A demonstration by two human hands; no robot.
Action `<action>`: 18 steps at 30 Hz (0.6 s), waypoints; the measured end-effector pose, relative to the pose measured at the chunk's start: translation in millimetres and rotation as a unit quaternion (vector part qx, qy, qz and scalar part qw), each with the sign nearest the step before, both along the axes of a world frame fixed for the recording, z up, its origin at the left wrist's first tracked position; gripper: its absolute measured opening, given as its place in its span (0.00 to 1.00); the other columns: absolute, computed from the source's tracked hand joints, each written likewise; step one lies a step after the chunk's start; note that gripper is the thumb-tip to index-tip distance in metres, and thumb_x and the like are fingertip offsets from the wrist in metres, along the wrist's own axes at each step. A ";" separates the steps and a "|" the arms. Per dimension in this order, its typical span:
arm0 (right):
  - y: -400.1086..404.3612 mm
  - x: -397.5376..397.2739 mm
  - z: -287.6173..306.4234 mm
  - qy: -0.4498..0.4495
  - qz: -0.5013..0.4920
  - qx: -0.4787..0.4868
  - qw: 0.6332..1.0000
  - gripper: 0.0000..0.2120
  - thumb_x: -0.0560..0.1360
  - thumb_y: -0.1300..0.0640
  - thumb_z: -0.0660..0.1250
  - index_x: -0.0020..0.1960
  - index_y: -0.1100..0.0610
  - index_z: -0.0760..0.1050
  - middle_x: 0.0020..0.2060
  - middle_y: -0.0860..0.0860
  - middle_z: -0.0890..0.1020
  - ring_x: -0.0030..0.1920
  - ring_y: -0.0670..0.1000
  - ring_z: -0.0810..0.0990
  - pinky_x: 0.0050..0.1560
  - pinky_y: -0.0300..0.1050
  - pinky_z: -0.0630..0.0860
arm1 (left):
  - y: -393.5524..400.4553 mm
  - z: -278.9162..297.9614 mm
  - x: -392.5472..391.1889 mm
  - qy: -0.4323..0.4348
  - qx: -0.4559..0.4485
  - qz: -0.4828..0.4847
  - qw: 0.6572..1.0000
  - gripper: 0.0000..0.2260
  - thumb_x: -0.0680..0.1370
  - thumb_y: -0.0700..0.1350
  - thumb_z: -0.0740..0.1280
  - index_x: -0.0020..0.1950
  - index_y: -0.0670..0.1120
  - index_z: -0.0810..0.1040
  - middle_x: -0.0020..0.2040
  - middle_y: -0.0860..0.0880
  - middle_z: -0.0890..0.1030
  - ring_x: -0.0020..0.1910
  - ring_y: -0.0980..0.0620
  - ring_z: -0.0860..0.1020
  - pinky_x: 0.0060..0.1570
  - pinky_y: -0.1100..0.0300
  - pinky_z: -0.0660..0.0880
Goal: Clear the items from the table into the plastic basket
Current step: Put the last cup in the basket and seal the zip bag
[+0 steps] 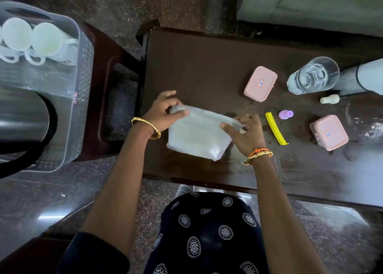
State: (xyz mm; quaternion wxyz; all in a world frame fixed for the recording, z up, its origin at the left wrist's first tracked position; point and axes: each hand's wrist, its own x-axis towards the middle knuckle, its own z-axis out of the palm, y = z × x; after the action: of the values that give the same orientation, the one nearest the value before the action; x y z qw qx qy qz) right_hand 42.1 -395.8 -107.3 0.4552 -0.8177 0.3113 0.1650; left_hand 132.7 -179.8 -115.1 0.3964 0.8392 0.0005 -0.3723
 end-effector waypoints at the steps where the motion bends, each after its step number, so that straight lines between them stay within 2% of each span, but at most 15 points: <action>1: 4.1 2.8 -0.3 -0.013 -0.024 0.040 0.999 0.10 0.70 0.53 0.73 0.46 0.55 0.76 0.55 0.57 0.75 0.50 0.51 0.75 0.48 0.40 0.74 | 2.0 0.0 -1.1 0.012 -0.040 0.046 0.998 0.05 0.74 0.50 0.69 0.45 0.50 0.77 0.59 0.51 0.75 0.59 0.52 0.73 0.56 0.56 0.72; 3: 16.3 9.6 -1.1 -0.071 -0.091 0.105 0.988 0.08 0.73 0.57 0.71 0.47 0.60 0.75 0.47 0.57 0.80 0.42 0.44 0.77 0.39 0.34 0.73 | -0.1 -2.0 -6.7 -0.017 -0.052 0.134 0.989 0.06 0.75 0.49 0.68 0.45 0.48 0.75 0.43 0.51 0.79 0.44 0.53 0.78 0.41 0.60 0.75; 4: 23.8 13.4 -1.8 -0.105 -0.127 0.105 0.981 0.06 0.74 0.58 0.69 0.45 0.59 0.74 0.41 0.56 0.80 0.36 0.41 0.76 0.36 0.35 0.72 | -3.1 -4.0 -10.3 -0.048 -0.035 0.176 0.983 0.07 0.75 0.49 0.68 0.46 0.47 0.74 0.41 0.51 0.78 0.41 0.53 0.77 0.38 0.62 0.73; 5: 31.5 16.3 -3.7 -0.128 -0.158 0.085 0.975 0.06 0.75 0.58 0.69 0.43 0.58 0.72 0.37 0.55 0.79 0.33 0.41 0.74 0.35 0.37 0.72 | -7.4 -5.1 -14.3 -0.080 -0.017 0.215 0.973 0.08 0.76 0.49 0.67 0.49 0.46 0.73 0.42 0.51 0.77 0.41 0.54 0.75 0.38 0.65 0.72; 7: 50.3 19.9 -7.3 -0.158 -0.183 0.031 0.970 0.09 0.75 0.56 0.68 0.44 0.60 0.71 0.38 0.58 0.80 0.32 0.46 0.74 0.35 0.36 0.71 | -11.5 -3.1 -20.5 -0.148 0.004 0.268 0.952 0.12 0.77 0.49 0.65 0.56 0.45 0.71 0.47 0.52 0.75 0.42 0.56 0.74 0.36 0.74 0.69; 8: 60.3 21.5 -7.8 -0.178 -0.186 0.004 0.966 0.10 0.75 0.55 0.67 0.45 0.61 0.70 0.36 0.57 0.79 0.30 0.46 0.72 0.33 0.32 0.70 | -11.1 -1.2 -21.5 -0.187 0.013 0.276 0.943 0.12 0.78 0.48 0.64 0.58 0.44 0.70 0.48 0.51 0.76 0.41 0.57 0.74 0.35 0.74 0.68; 10: 76.5 26.0 -7.6 -0.221 -0.192 -0.039 0.955 0.11 0.75 0.56 0.67 0.44 0.61 0.68 0.28 0.48 0.72 0.25 0.43 0.69 0.27 0.24 0.64 | -8.0 3.6 -19.6 -0.262 0.028 0.275 0.925 0.13 0.79 0.46 0.62 0.61 0.42 0.70 0.49 0.48 0.79 0.39 0.54 0.75 0.36 0.68 0.68; 12: 90.4 34.2 -6.6 -0.251 -0.193 -0.065 0.946 0.10 0.76 0.58 0.67 0.43 0.61 0.68 0.24 0.41 0.64 0.22 0.40 0.68 0.24 0.24 0.61 | -0.9 8.7 -15.0 -0.307 0.033 0.287 0.907 0.12 0.80 0.43 0.61 0.62 0.40 0.71 0.46 0.46 0.79 0.38 0.53 0.75 0.35 0.70 0.66; 16: 120.4 57.9 -2.8 -0.281 -0.163 -0.073 0.943 0.09 0.76 0.58 0.67 0.44 0.63 0.70 0.24 0.41 0.60 0.22 0.40 0.67 0.22 0.27 0.59 | 28.2 18.5 3.0 -0.334 0.042 0.320 0.886 0.12 0.79 0.42 0.63 0.61 0.39 0.71 0.41 0.43 0.79 0.35 0.51 0.75 0.34 0.69 0.66; 18: 142.0 77.3 3.3 -0.300 -0.145 -0.045 0.942 0.08 0.75 0.59 0.67 0.42 0.60 0.69 0.24 0.41 0.60 0.22 0.39 0.67 0.22 0.26 0.59 | 54.6 25.8 18.4 -0.345 0.036 0.349 0.871 0.13 0.78 0.43 0.64 0.61 0.39 0.71 0.43 0.44 0.79 0.37 0.46 0.77 0.34 0.68 0.66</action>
State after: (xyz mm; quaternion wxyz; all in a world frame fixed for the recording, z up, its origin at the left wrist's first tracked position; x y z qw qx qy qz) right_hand 119.4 -253.8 -104.0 0.5093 -0.7951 0.2823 -0.1696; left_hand 151.1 -125.2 -89.3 0.4449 0.8732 0.1697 0.1038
